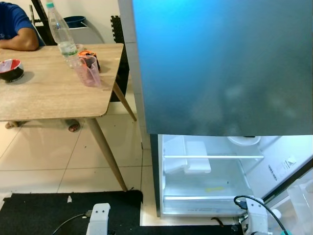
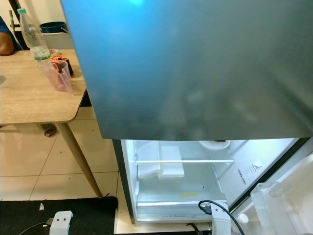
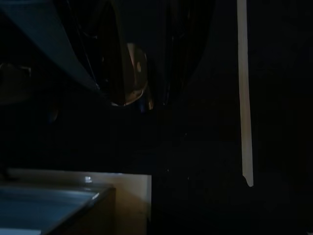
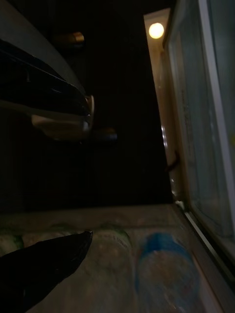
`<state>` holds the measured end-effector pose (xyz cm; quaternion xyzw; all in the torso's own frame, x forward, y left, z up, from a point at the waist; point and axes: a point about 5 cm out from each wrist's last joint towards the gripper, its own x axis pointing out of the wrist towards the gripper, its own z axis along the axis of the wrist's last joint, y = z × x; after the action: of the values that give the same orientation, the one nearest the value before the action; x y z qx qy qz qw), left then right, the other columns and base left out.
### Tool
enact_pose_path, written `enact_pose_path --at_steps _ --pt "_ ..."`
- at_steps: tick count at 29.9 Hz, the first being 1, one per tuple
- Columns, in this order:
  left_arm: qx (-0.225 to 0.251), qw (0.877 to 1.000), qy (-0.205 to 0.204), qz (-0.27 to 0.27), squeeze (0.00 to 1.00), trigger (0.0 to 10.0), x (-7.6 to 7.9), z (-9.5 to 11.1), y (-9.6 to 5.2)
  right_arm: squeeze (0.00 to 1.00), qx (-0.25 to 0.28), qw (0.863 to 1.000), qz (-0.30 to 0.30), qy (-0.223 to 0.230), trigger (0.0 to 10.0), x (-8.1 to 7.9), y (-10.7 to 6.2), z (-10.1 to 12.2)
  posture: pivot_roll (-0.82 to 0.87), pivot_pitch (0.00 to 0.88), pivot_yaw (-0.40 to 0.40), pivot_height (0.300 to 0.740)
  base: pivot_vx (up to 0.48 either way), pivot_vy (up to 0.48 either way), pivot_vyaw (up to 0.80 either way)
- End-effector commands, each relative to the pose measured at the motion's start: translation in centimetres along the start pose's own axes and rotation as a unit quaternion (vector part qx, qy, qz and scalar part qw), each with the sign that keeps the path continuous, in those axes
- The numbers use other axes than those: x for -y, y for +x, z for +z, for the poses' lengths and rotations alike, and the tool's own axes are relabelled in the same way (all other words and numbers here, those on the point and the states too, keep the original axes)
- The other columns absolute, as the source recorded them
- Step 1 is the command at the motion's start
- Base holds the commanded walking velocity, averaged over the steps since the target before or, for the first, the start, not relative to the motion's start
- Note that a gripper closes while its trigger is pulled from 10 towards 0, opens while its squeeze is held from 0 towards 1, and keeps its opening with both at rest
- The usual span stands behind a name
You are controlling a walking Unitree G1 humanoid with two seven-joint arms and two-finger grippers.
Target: Restocking fridge
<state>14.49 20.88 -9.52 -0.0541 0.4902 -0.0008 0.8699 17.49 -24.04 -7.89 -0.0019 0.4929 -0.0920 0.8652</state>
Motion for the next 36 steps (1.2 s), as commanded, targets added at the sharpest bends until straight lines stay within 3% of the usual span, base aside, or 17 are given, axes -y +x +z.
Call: enact_pose_path --at_steps 1,22,36 --pt "-0.001 1.0 -0.005 -0.004 0.0 10.0 0.6 -0.1 0.1 0.0 -0.005 1.0 -0.002 0.004 10.0 -0.1 0.0 -0.2 0.06 0.0 -0.016 0.74 0.0 0.0 0.0" --pt "-0.01 1.0 -0.008 -0.023 0.0 10.0 1.5 -0.7 0.2 0.0 -0.016 0.999 -0.023 -0.019 10.0 0.9 -0.1 -0.7 0.05 0.0 -0.028 0.74 0.0 0.0 0.0" --pt "-0.013 1.0 0.005 -0.025 0.0 10.0 1.0 -0.6 0.1 0.0 -0.021 0.999 -0.033 -0.014 10.0 1.4 -0.2 -1.1 0.05 0.0 -0.011 0.74 0.0 0.0 0.0"
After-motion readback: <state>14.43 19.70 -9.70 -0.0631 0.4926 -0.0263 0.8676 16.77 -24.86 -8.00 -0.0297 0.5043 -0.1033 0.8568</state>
